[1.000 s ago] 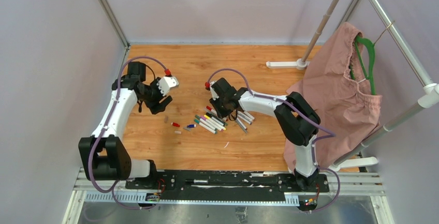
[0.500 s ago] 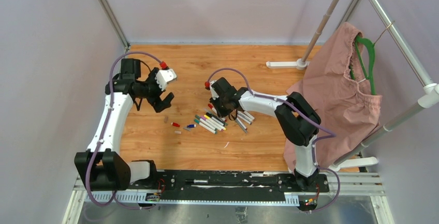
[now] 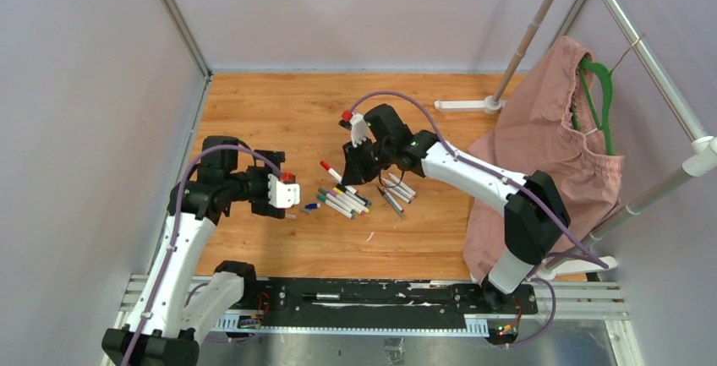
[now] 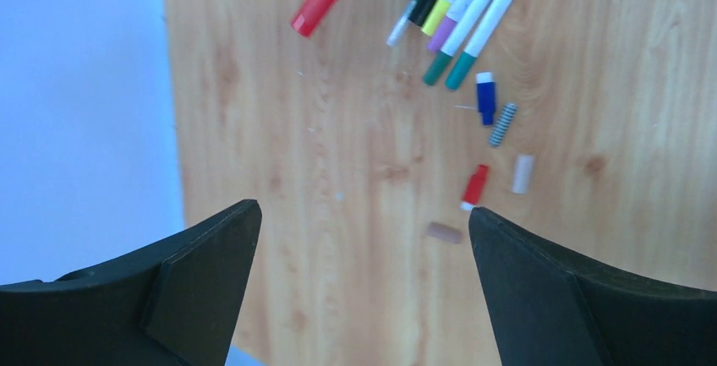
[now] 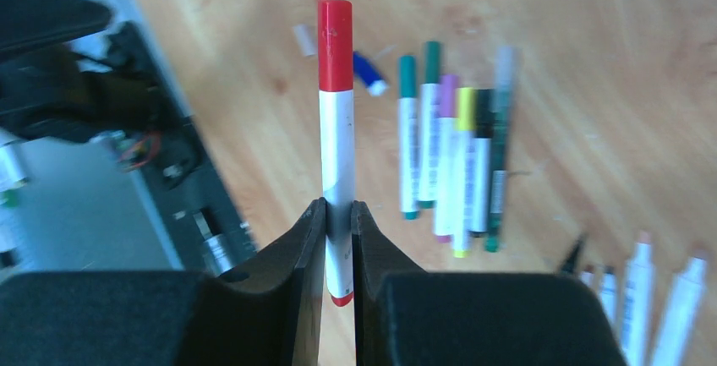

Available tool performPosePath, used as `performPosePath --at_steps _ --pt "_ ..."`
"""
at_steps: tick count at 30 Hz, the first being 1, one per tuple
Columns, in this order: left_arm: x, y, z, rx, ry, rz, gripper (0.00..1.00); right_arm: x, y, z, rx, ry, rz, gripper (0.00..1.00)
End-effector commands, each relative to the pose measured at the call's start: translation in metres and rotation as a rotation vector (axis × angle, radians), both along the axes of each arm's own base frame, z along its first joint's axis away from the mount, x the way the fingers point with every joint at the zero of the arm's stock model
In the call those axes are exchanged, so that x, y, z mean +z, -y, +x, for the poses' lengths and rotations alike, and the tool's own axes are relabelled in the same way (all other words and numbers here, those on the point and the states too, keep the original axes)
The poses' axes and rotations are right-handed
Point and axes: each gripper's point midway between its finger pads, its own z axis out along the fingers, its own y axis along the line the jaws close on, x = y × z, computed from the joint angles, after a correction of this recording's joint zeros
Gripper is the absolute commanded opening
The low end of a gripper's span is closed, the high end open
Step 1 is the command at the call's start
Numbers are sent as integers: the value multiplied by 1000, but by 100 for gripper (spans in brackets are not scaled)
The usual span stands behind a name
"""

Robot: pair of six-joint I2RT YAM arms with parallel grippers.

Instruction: Open the pen caps

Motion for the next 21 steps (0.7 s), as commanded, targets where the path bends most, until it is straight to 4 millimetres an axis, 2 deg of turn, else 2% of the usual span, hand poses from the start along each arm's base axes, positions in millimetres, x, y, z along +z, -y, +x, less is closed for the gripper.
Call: performPosePath --at_steps 1,3,7,13,18,21 --pt "26 13 6 -214 243 127 100 23 -7 -52 130 -239 117 0" --pt "30 24 2 -283 285 146 100 34 -10 -60 154 -272 145 0" --pt "30 45 -3 -384 322 191 93 51 -17 -71 185 -323 185 0" --pt "27 60 3 -430 302 243 85 55 -29 -75 200 -350 186 0" --pt "20 60 8 -439 295 293 75 56 -36 -75 209 -356 187 0" --pt "18 57 11 -429 293 315 62 56 -39 -75 212 -361 187 0"
